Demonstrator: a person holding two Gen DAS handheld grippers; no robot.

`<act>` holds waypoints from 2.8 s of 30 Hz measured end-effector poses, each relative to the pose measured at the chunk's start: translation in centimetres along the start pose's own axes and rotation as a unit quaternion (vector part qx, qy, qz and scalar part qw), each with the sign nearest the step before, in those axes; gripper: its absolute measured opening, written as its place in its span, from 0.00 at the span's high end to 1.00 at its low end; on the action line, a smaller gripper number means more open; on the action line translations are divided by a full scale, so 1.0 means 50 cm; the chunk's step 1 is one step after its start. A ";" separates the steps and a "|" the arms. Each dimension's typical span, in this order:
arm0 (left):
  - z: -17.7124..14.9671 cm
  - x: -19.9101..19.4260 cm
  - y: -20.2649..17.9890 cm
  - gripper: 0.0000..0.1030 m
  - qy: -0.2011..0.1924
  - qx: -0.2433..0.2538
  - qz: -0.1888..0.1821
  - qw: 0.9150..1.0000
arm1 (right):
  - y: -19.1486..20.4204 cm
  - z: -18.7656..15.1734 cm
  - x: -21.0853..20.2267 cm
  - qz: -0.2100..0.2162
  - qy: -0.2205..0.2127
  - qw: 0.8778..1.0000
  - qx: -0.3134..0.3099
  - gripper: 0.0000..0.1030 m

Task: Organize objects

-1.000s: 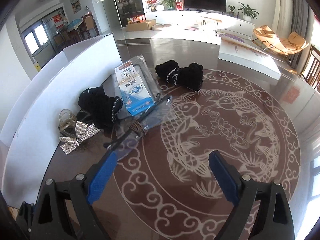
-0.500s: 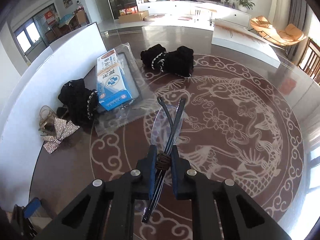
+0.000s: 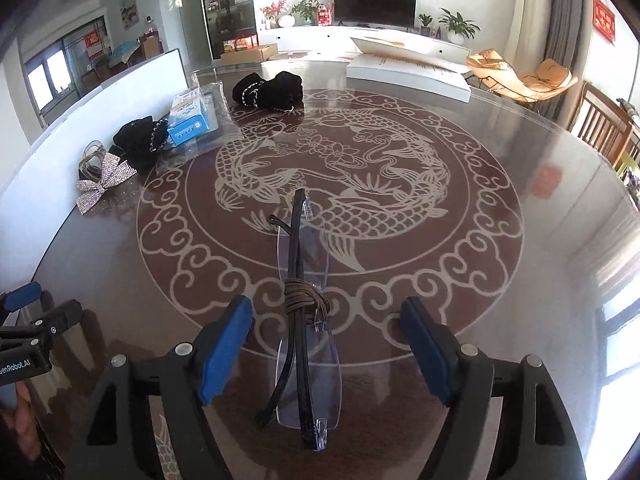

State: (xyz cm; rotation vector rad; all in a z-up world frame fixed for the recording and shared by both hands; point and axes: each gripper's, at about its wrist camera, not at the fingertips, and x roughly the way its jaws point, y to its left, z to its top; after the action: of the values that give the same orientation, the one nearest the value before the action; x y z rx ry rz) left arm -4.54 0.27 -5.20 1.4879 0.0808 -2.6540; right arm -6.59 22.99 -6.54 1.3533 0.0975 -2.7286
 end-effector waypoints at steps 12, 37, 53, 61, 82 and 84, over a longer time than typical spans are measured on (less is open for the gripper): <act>0.107 -0.017 -0.034 0.00 -0.071 0.065 0.049 0.994 | 0.004 -0.005 0.008 0.008 0.011 1.000 -0.003 0.04; 0.239 0.126 -0.071 0.00 -0.040 0.105 0.059 0.992 | 0.004 -0.006 0.007 0.010 0.012 1.000 -0.003 0.03; 0.155 0.075 -0.018 0.49 -0.049 0.042 -0.017 0.998 | 0.004 -0.006 0.007 0.010 0.012 1.000 -0.004 0.03; 0.026 0.001 -0.066 0.37 -0.037 0.054 -0.027 0.997 | 0.005 -0.006 0.007 0.008 0.012 1.000 -0.005 0.02; 0.019 0.016 -0.043 0.00 -0.033 0.035 -0.023 0.999 | 0.006 -0.008 0.007 0.006 0.015 1.000 -0.006 0.00; 0.019 0.016 -0.043 0.00 -0.033 0.035 -0.023 0.999 | 0.006 -0.008 0.007 0.006 0.015 1.000 -0.006 0.00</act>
State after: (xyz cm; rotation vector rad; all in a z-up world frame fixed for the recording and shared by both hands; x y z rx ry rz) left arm -6.01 2.24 -5.38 1.4321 0.0164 -2.7674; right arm -6.47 22.70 -7.07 1.3885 0.1085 -2.6942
